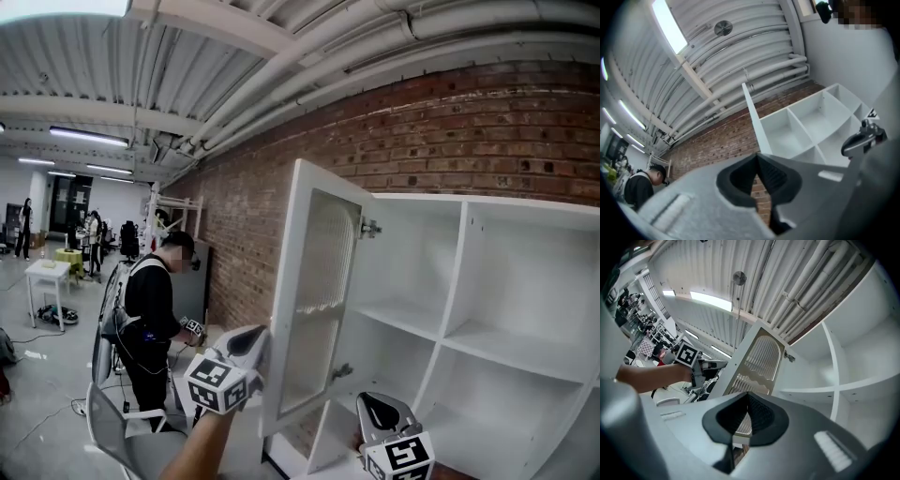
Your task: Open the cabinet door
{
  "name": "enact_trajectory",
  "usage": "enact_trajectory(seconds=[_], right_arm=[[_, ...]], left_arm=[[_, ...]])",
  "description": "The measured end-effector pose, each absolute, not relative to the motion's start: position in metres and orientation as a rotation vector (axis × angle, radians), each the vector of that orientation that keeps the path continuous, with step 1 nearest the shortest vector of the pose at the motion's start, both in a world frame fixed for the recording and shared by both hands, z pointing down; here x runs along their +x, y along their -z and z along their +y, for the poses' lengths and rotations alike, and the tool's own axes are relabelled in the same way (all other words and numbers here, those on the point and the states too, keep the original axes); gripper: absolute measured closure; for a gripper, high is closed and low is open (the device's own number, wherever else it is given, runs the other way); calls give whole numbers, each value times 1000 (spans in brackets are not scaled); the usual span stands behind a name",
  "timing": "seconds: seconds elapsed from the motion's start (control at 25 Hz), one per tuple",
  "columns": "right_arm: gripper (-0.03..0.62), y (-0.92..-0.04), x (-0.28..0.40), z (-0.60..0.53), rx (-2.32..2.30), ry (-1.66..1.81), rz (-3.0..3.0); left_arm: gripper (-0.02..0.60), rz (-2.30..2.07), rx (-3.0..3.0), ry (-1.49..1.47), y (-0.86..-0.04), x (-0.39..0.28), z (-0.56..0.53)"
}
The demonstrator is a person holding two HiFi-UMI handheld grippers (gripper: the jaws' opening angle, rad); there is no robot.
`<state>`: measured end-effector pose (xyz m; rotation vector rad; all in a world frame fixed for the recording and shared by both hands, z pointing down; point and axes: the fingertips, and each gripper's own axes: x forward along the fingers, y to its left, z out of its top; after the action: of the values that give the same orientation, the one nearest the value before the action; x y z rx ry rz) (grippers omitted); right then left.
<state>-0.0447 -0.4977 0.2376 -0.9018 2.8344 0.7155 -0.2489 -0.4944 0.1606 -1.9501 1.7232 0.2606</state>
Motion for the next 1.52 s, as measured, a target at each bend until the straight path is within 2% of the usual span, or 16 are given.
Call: enact_trajectory(seconds=[0.44,1.52], right_arm=[[591,-246,-59,-504,-871,-694,2848],[591,-264,-71,-523,-875,-673,2866]], left_arm=[[581,1795,-1957,-181,-201,-271,-487],[581,1683,-2046,-71,-258,-213,-487]])
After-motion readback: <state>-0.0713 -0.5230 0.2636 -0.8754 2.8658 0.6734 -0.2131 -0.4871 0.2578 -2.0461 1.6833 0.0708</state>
